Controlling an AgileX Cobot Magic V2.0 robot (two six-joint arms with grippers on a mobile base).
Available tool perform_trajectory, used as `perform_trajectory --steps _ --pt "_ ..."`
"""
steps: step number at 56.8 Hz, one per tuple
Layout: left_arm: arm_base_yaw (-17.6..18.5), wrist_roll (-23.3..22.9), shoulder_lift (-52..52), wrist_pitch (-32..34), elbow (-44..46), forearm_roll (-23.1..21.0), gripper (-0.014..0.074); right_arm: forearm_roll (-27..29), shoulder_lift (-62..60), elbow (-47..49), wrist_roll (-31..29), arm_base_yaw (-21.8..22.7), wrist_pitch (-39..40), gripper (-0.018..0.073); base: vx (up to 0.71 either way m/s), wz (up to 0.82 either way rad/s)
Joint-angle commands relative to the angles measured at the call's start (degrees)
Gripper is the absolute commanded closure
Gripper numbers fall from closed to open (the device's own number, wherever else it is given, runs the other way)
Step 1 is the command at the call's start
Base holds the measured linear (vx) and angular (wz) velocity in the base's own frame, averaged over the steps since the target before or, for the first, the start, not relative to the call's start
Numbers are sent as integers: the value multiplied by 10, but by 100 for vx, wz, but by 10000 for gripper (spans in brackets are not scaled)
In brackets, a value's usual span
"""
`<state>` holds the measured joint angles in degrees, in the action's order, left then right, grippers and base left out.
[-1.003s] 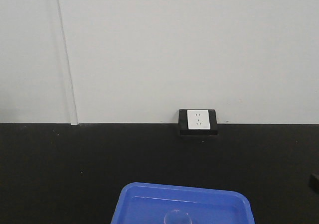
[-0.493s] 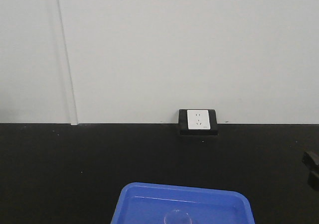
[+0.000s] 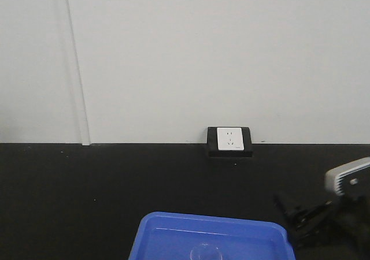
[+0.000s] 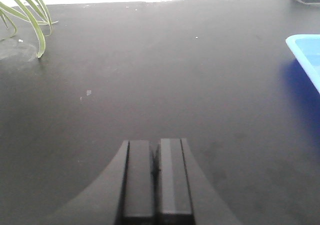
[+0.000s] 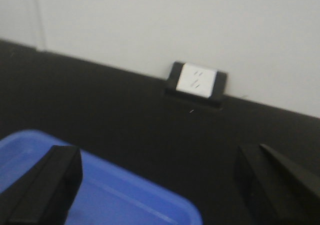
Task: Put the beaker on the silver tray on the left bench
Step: 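Reach the right gripper down into the blue tray toward the beaker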
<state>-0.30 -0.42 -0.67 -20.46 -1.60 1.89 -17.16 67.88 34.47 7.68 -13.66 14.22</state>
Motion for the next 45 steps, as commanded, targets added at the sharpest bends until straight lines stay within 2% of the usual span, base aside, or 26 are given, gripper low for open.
perform_trajectory --steps 1,6,11,19,23,33,45 --pt "4 -2 -9 44 -16 -1 595 -31 31 9 6 -33 38 -45 0 0" --pt "4 -2 -9 44 -16 -1 595 -35 86 -25 6 -55 103 -4 0 0" --pt "4 -2 -9 44 -16 -1 595 -34 137 -74 6 -67 211 25 0 0" --pt "4 -2 -9 44 -16 -1 595 -34 219 -134 7 -68 377 35 0 0" --pt "4 -2 -9 44 -16 -1 595 -35 260 -140 5 -68 434 35 0 0" --pt "4 -2 -9 44 -16 -1 595 -36 341 -127 4 -68 528 35 0 0" --pt "4 -2 -9 44 -16 -1 595 -68 406 -63 10 -68 537 35 0 0"
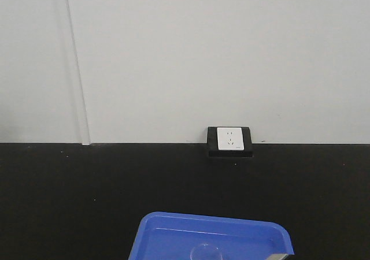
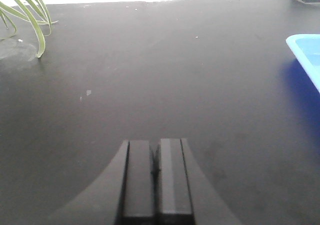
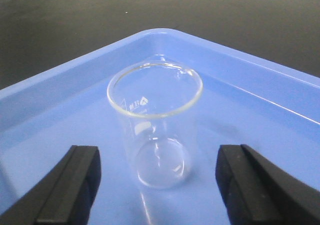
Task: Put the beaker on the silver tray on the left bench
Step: 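Reach the right gripper down into the blue tray toward the beaker, then close the right gripper on the glass beaker and lift it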
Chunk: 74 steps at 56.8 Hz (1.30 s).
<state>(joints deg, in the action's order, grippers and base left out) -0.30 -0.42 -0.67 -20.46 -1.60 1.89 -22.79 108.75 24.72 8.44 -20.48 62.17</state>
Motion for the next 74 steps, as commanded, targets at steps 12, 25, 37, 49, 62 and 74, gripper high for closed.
perform_trajectory --steps 12,25,37,49,62,74 --pt "4 -2 -9 44 -16 -1 595 -54 42 118 67 0 46 35 0 0" --pt "4 -2 -9 44 -16 -1 595 -95 87 190 102 0 14 35 0 0" --pt "4 -2 -9 44 -16 -1 595 -97 113 230 108 0 13 48 0 0" --pt "4 -2 -9 44 -16 -1 595 -84 112 230 114 0 18 358 0 0" --pt "4 -2 -9 44 -16 -1 595 -112 48 230 151 2 -13 571 0 0" --pt "4 -2 -9 44 -16 -1 595 -133 -112 230 241 2 -246 567 0 0"
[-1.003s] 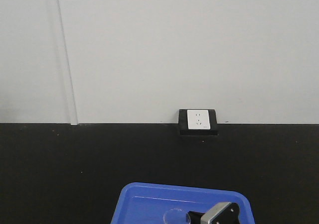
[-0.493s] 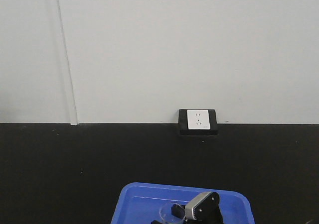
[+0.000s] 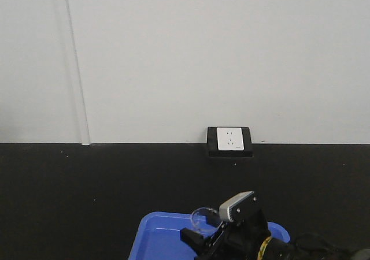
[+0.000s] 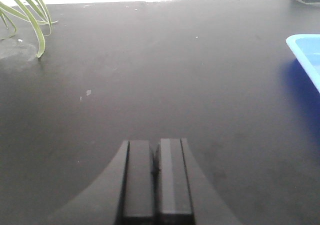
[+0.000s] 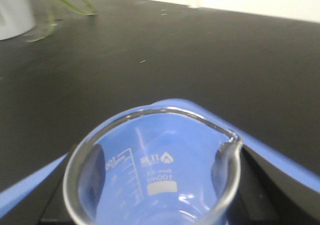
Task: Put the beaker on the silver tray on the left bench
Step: 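Close the right gripper on the glass beaker and lift it, then drive the base away from the blue tray, holding the beaker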
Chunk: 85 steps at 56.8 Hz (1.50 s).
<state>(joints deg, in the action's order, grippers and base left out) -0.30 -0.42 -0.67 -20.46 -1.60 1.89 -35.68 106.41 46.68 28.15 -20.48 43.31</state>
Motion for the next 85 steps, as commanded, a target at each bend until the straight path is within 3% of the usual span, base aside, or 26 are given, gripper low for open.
perform_trajectory --steps 1,16,23,27,34,40,57,85 --pt "4 -2 -9 44 -16 -1 595 -8 -109 11 53 2 -90 567 0 0" --pt "4 -2 -9 44 -16 -1 595 -89 -350 9 201 0 -474 567 0 0" --pt "4 -2 -9 44 -16 -1 595 -73 -437 9 199 0 -603 566 0 0" --pt "4 -2 -9 44 -16 -1 595 -47 -481 7 168 0 -655 564 0 0" --pt "4 -2 -9 44 -16 -1 595 14 -547 -27 69 0 -660 564 0 0" --pt "4 -2 -9 44 -16 -1 595 50 -593 -65 21 0 -653 564 0 0" --pt "4 -2 -9 44 -16 -1 595 51 -655 -98 16 0 -660 564 0 0" --pt "4 -2 -9 44 -16 -1 595 51 -657 -98 16 0 -660 564 0 0"
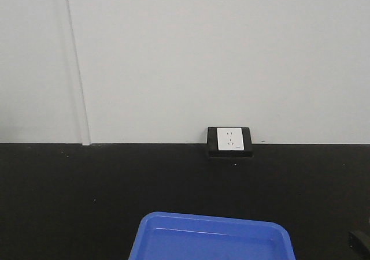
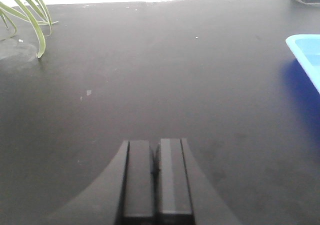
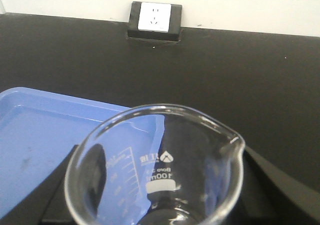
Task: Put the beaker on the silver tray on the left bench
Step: 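Drive the base away from the blue tray, holding the beaker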
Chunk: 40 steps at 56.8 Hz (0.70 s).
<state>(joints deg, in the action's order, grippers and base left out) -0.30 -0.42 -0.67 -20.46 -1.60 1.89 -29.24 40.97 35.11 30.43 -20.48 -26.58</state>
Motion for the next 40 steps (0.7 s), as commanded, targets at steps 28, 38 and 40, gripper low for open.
perform_trajectory --steps 28,38,40 --pt "4 -2 -9 44 -16 -1 595 -13 -3 18 -7 0 39 564 -3 2" --pt "4 -2 -9 44 -16 -1 595 -13 -3 18 -7 0 39 564 -14 5" --pt "4 -2 -9 44 -16 -1 595 -13 -3 18 -7 0 39 564 -19 6"
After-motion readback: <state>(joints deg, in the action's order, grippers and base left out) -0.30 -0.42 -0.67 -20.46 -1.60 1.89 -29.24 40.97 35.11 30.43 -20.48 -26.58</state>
